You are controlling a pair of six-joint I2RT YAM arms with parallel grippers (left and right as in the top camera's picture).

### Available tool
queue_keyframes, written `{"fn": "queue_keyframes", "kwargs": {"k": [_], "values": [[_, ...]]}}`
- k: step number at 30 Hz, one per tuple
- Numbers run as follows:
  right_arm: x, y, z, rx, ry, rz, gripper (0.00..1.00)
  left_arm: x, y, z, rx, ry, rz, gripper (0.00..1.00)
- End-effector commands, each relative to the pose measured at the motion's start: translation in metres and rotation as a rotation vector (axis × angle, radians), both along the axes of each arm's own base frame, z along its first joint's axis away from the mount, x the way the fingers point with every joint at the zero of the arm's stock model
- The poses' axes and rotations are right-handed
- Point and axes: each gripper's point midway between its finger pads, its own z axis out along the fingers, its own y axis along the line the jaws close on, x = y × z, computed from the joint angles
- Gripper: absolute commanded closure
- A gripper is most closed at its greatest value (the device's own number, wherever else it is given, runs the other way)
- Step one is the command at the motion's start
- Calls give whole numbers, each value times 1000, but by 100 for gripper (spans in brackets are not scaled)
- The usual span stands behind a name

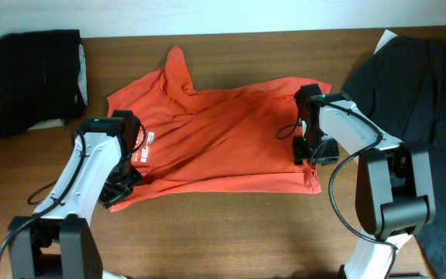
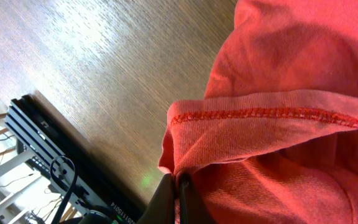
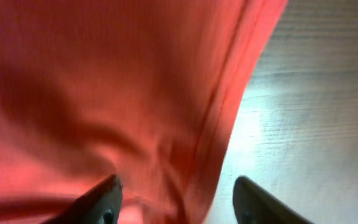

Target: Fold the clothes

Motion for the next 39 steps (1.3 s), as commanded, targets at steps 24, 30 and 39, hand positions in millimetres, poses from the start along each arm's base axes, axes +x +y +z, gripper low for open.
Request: {"fn": "queue_keyframes", "kwargs": {"k": [24, 30, 39], "values": [[-35, 16, -13, 64, 98, -80, 96, -7, 13, 6, 60, 25, -16, 99], [-34, 15, 28, 41, 108, -152, 96, -12, 13, 8, 59, 42, -16, 99], [-30, 4, 151, 86, -344, -276, 96, -24, 20, 110, 64, -438, -5, 99]]}}
